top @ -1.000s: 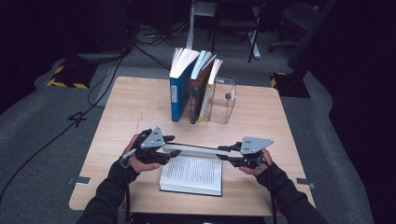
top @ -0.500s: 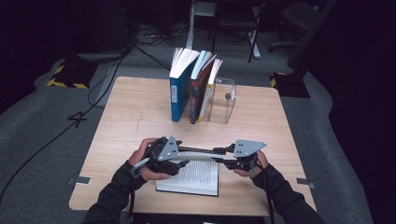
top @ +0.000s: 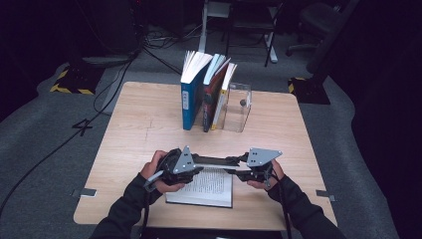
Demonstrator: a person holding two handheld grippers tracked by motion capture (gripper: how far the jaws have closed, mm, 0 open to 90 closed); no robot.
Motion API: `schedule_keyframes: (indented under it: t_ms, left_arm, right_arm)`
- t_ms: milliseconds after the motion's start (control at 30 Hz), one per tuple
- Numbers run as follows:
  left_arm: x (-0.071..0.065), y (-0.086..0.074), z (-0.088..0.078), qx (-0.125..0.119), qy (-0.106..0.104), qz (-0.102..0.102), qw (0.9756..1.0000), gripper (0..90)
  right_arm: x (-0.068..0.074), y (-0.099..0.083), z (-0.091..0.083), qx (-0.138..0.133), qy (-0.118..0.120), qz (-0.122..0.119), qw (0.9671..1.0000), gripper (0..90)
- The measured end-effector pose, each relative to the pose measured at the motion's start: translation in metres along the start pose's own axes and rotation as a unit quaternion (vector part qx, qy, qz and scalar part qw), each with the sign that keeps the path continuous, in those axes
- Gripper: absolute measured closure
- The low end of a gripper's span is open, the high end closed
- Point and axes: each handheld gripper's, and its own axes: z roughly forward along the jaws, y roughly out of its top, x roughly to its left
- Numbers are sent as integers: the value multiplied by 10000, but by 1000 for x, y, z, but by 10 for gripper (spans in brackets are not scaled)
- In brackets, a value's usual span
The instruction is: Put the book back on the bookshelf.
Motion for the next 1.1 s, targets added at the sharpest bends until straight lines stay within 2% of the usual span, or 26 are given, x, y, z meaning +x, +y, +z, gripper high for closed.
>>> schedule_keyframes:
  t_ms: [67, 133, 200, 233, 300, 400, 433, 467, 500, 567, 633, 667, 700, 800, 867, 1100]
  left_arm:
    - [2, -2, -1, -95, -91, -46, 9999, 578]
    - [3, -3, -1, -119, -108, -71, 9998, 578]
    - [5, -5, -2, -238, -181, -150, 9994, 579]
    - [6, -6, -2, -286, -198, -201, 9992, 577]
    - [7, -7, -2, -279, -206, -226, 9991, 574]
    - [9, -7, -3, -308, -219, -303, 9988, 555]
    - [9, -6, -2, -325, -176, -372, 9986, 539]
    - [9, -6, -2, -325, -176, -372, 9986, 485]
    - [8, -4, -1, -304, -134, -389, 9987, 485]
    - [4, -1, 1, -118, 84, -222, 9996, 430]
    - [0, 1, 3, -69, 73, -90, 9999, 403]
    - [-2, 2, 4, 4, 176, -12, 9998, 420]
    - [-3, 3, 4, 52, 254, 20, 9997, 478]
    - [-1, 2, 3, 59, 140, -25, 9999, 549]
    - [-2, 1, 2, 71, 137, 0, 9999, 563]
    - [2, -14, -5, -334, 79, -290, 9990, 580]
  right_arm:
    - [-2, -3, 1, 77, -30, -29, 10000, 522]
    - [-5, -7, 1, 128, -48, 25, 9999, 516]
    - [-14, -16, 3, 124, 23, 233, 9996, 501]
    - [-17, -19, 5, 147, 33, 194, 9997, 512]
    - [-20, -23, 8, 70, 192, 216, 9996, 597]
    - [-16, -20, 8, 96, 31, -5, 9999, 640]
    - [-15, -18, 8, 113, 3, -27, 9999, 645]
    - [-15, -18, 8, 113, 3, -27, 9999, 645]
    - [-14, -17, 8, 141, -28, -42, 9999, 649]
    - [-12, -16, 8, 163, -42, -79, 9998, 660]
    - [-10, -13, 8, 203, -47, -139, 9997, 665]
    - [-9, -12, 8, 229, -53, -178, 9996, 665]
    - [-8, -12, 8, 249, -68, -188, 9995, 664]
    - [-8, -11, 8, 253, -102, -177, 9995, 663]
    - [-6, -10, 8, 280, -137, -194, 9993, 662]
    - [-4, -2, 9, 128, -216, -84, 9996, 618]
